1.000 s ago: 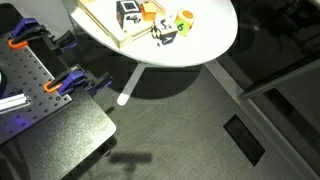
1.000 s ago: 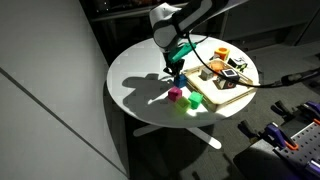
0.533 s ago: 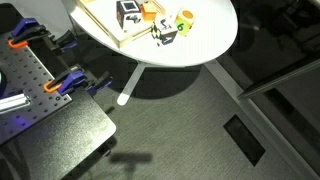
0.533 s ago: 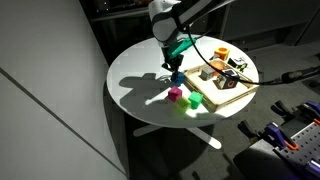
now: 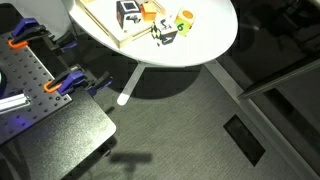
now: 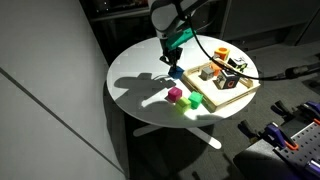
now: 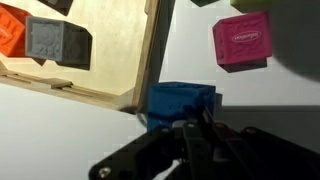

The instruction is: Put the blue block on the tray

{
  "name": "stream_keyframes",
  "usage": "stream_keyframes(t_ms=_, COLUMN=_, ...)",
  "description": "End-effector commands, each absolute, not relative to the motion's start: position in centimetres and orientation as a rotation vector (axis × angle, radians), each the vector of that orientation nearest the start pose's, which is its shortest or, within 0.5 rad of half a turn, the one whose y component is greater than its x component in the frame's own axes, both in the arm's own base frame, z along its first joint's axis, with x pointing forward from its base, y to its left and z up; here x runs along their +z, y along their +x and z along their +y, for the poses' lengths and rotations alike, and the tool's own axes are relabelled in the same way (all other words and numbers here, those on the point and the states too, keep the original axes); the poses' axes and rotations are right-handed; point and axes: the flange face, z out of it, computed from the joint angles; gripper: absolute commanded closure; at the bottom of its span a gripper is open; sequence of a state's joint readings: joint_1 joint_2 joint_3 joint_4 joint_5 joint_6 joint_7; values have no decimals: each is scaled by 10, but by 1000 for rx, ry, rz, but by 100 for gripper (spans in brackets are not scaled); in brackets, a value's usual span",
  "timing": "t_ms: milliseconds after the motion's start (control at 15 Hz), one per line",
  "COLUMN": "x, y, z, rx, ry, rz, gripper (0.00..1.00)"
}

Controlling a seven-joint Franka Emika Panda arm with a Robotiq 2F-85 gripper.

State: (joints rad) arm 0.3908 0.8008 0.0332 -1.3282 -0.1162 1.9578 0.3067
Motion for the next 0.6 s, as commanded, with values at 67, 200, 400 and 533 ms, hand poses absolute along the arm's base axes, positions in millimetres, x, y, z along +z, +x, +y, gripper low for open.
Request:
stream_keyframes(t_ms=67, x=266, y=643, z=272, rx=229, ry=-3262, rz=-231, gripper=96)
stream_keyframes(t_ms=200, x=272, y=635, z=264, rx=240, ry=-3263, rz=-210, gripper=96)
stream_keyframes(t_ms=400, x=279, y=622, z=246, rx=261, ry=-3264, rz=-152, gripper=96)
stream_keyframes(t_ms=533, x=280, y=614, z=231, rx=285, ry=-3245, rz=-105, gripper=96)
